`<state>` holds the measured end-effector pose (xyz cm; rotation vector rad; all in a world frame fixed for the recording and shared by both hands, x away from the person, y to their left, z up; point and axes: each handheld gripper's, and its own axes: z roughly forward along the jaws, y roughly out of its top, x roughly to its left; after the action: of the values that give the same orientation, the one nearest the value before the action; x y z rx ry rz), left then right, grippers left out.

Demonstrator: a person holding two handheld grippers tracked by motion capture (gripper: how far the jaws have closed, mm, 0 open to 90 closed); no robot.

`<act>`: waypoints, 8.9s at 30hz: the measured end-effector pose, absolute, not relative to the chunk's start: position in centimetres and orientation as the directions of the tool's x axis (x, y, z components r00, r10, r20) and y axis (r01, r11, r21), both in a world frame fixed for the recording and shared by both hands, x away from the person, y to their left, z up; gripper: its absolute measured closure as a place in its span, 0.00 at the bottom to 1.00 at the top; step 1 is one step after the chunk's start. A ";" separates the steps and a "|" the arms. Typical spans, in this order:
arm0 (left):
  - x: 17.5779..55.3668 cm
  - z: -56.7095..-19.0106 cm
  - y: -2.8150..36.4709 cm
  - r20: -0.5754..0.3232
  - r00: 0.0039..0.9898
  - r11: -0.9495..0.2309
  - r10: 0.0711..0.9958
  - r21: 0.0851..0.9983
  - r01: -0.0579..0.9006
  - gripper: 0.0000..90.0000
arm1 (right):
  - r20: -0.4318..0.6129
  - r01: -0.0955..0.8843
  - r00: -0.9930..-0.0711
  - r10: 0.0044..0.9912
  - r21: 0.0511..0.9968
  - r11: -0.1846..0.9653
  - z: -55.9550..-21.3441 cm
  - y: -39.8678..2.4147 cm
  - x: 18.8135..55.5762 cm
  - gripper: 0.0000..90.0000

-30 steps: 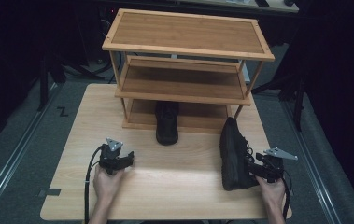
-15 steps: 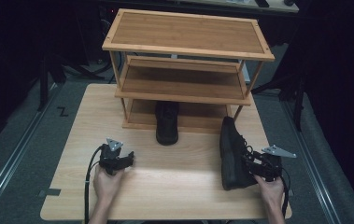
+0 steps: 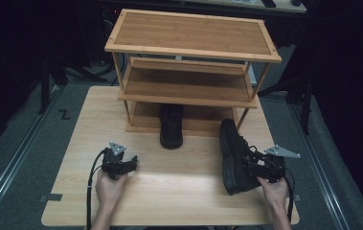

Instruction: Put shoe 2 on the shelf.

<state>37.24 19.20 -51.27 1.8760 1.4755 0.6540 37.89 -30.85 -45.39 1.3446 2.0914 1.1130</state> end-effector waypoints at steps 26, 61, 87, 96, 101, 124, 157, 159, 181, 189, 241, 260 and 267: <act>37.2 -51.3 19.1 -0.010 0.240 -0.151 0.971 0.750 0.644 0.32 | 0.111 0.562 -0.511 0.853 0.793 0.233 -44.6 -28.1 39.1 0.40; 37.2 -51.3 19.1 -0.010 0.244 -0.154 0.970 0.749 0.644 0.31 | 0.094 0.621 -0.505 0.858 0.730 0.286 -45.6 -22.9 39.3 0.91; 37.2 -51.3 19.1 -0.010 0.254 -0.161 0.967 0.749 0.643 0.31 | 0.193 0.614 -0.440 0.877 0.777 0.137 -42.9 -22.1 41.7 0.98; 37.2 -51.3 19.1 -0.010 0.256 -0.163 0.967 0.749 0.642 0.31 | 0.161 0.607 -0.402 0.901 0.784 0.131 -41.9 -19.6 44.8 0.98; 37.2 -51.3 19.1 -0.010 0.258 -0.164 0.966 0.749 0.642 0.31 | 0.148 0.600 -0.377 0.914 0.791 0.119 -41.6 -18.2 46.3 0.98; 37.1 -51.3 19.1 -0.011 0.261 -0.165 0.965 0.749 0.642 0.31 | 0.155 0.614 -0.209 0.966 0.790 0.006 -42.7 -14.7 51.7 0.98; 38.3 -50.1 18.0 -0.020 0.298 -0.178 0.954 0.763 0.621 0.42 | 0.071 0.504 -0.287 0.955 0.859 0.087 -42.0 -16.1 50.3 0.56; 38.6 -49.6 17.8 -0.033 0.329 -0.183 0.944 0.777 0.602 0.46 | 0.073 0.488 -0.302 0.950 0.868 0.088 -41.9 -16.5 49.8 0.56; 44.5 -46.7 16.3 -0.091 0.343 -0.151 0.935 0.773 0.616 0.89 | 0.107 0.562 -0.297 0.949 0.823 0.083 -45.2 -21.5 48.4 0.95; 47.3 -47.1 14.8 -0.095 0.324 -0.145 0.941 0.753 0.642 0.96 | 0.136 0.621 -0.276 0.952 0.781 0.069 -47.5 -20.6 49.8 0.99; 50.5 -48.2 12.1 -0.149 0.343 -0.127 0.928 0.736 0.665 0.86 | 0.142 0.633 -0.278 0.950 0.771 0.070 -48.2 -17.5 51.9 0.87; 46.6 -46.2 14.1 -0.081 0.371 -0.166 0.925 0.793 0.586 0.55 | 0.098 0.572 -0.360 0.928 0.809 0.136 -46.4 -21.1 47.9 0.61; 44.7 -45.8 14.6 -0.092 0.393 -0.165 0.915 0.803 0.573 0.52 | 0.116 0.558 -0.362 0.925 0.822 0.115 -46.4 -22.7 46.2 0.59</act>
<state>44.66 14.65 -45.78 1.8536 1.2846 0.5424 46.21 -22.70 -46.36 1.4374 1.9717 1.1468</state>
